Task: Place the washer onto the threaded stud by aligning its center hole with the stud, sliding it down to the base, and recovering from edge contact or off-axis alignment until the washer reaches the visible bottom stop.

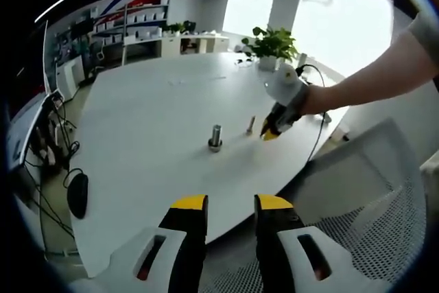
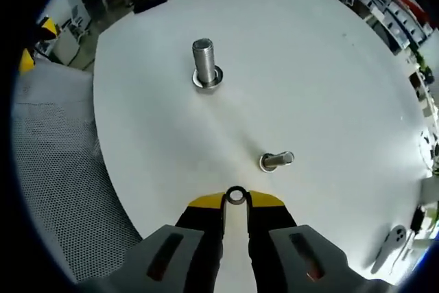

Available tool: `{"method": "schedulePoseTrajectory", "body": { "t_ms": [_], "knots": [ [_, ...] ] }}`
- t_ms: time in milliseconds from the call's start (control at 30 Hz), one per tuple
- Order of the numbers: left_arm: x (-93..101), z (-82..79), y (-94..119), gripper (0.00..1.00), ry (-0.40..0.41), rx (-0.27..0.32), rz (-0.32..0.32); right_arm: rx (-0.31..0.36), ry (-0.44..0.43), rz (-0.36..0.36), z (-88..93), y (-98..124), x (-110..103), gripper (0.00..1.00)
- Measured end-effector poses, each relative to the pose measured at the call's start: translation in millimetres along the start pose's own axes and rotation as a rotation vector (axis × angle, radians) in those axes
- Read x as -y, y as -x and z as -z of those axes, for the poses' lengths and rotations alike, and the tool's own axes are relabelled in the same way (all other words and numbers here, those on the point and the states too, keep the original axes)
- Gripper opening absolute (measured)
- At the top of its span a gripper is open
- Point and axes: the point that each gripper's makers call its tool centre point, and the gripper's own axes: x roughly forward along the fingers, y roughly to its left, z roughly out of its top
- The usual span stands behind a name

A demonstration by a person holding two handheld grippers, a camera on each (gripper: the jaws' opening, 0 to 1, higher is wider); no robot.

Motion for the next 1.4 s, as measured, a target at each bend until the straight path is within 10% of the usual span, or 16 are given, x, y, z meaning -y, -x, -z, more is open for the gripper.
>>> {"method": "schedulePoseTrajectory", "body": {
  "t_ms": [800, 1400],
  "knots": [
    [1.3, -1.5, 0, 0.25, -0.001, 0.009, 0.009, 0.125, 0.072, 0.079, -38.3, 31, 24, 0.14],
    [1.4, -1.3, 0, 0.25, 0.002, 0.007, 0.008, 0.085, 0.077, 0.06, -39.5, 18, 26, 0.14]
  ]
}}
